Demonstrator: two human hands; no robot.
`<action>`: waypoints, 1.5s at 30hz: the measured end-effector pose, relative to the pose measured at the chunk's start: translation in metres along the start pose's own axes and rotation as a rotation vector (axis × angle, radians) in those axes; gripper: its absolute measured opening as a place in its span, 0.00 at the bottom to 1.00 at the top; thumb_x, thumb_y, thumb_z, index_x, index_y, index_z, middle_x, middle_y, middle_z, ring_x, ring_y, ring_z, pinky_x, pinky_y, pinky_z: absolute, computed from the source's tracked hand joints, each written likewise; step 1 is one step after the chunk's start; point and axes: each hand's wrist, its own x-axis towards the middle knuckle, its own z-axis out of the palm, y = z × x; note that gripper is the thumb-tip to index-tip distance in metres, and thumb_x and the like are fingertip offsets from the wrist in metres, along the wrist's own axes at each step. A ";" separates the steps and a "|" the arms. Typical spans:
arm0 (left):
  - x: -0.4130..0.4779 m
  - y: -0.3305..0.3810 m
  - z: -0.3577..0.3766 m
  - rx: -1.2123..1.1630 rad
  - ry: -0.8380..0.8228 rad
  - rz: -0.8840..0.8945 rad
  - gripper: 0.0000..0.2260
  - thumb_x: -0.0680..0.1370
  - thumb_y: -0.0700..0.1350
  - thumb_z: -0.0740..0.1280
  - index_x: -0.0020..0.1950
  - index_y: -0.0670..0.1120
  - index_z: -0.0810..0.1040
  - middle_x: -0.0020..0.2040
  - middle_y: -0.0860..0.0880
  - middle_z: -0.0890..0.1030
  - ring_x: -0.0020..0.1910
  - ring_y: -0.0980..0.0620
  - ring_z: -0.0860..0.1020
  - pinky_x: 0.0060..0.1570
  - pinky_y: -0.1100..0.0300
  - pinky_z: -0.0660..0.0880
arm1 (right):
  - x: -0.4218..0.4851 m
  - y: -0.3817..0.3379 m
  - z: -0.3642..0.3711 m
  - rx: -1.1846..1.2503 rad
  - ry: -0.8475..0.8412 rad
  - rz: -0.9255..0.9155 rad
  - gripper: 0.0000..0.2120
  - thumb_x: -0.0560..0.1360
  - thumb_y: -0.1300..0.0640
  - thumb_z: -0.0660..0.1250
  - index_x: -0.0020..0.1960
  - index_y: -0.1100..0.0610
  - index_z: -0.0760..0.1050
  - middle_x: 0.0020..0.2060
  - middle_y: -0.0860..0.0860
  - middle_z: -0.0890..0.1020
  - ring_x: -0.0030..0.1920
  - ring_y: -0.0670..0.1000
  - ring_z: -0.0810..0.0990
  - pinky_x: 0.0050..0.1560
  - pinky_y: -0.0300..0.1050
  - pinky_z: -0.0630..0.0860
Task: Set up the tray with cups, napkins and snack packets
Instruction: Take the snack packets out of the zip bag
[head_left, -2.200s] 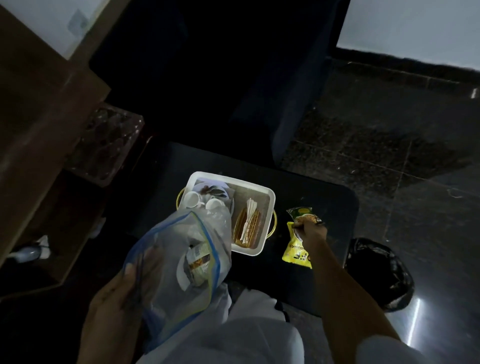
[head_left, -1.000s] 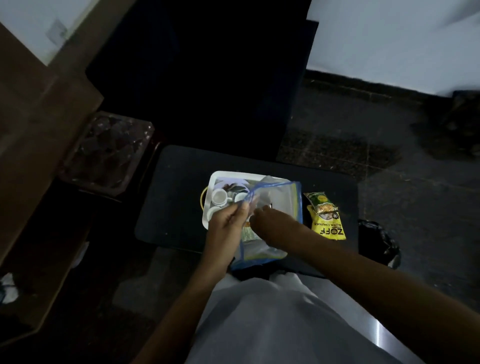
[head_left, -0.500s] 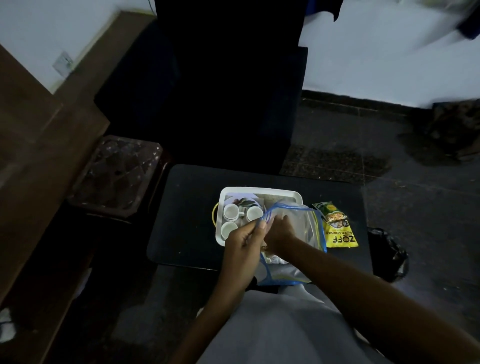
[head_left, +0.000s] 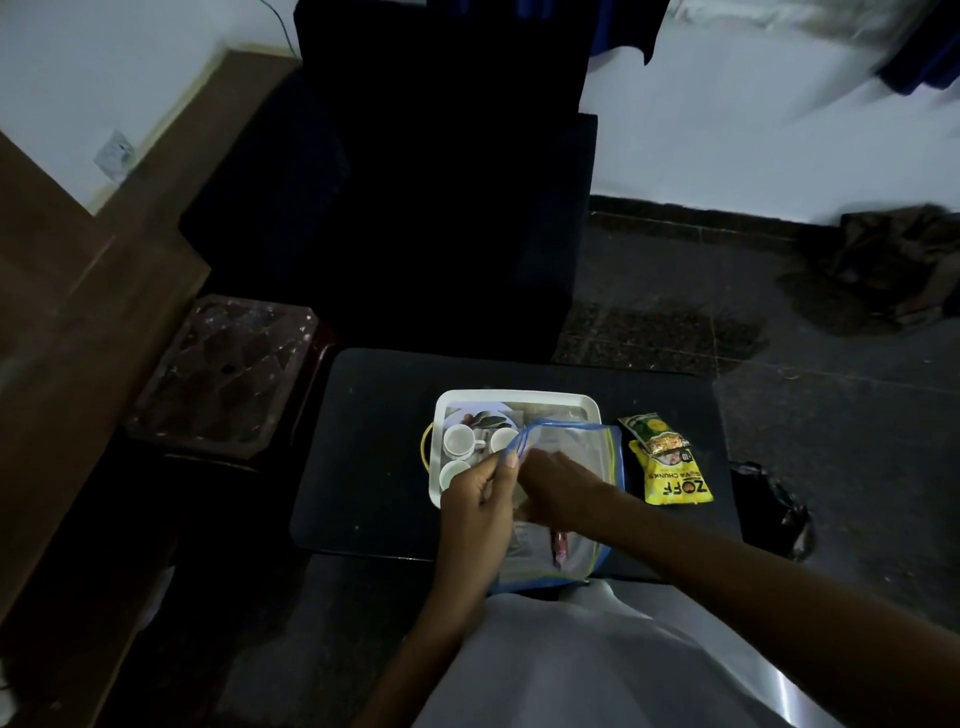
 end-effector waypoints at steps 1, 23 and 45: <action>0.000 0.001 -0.001 0.005 0.004 0.009 0.12 0.84 0.45 0.62 0.57 0.47 0.86 0.48 0.51 0.86 0.48 0.57 0.83 0.53 0.61 0.77 | -0.005 0.001 -0.005 0.017 0.015 -0.010 0.23 0.73 0.54 0.73 0.66 0.57 0.71 0.59 0.56 0.76 0.55 0.57 0.80 0.53 0.48 0.77; 0.013 0.005 0.027 -0.071 -0.091 -0.127 0.13 0.83 0.51 0.65 0.52 0.46 0.86 0.48 0.44 0.88 0.53 0.44 0.85 0.58 0.43 0.78 | -0.123 0.020 -0.106 0.197 0.320 -0.351 0.13 0.67 0.63 0.76 0.52 0.58 0.84 0.51 0.51 0.86 0.53 0.47 0.83 0.53 0.43 0.80; -0.027 -0.001 0.115 -0.231 0.155 -0.355 0.17 0.72 0.59 0.72 0.55 0.52 0.87 0.55 0.49 0.88 0.58 0.51 0.85 0.55 0.62 0.81 | -0.117 0.272 -0.019 0.846 0.537 0.588 0.16 0.72 0.40 0.71 0.47 0.53 0.85 0.34 0.46 0.85 0.29 0.35 0.79 0.28 0.26 0.70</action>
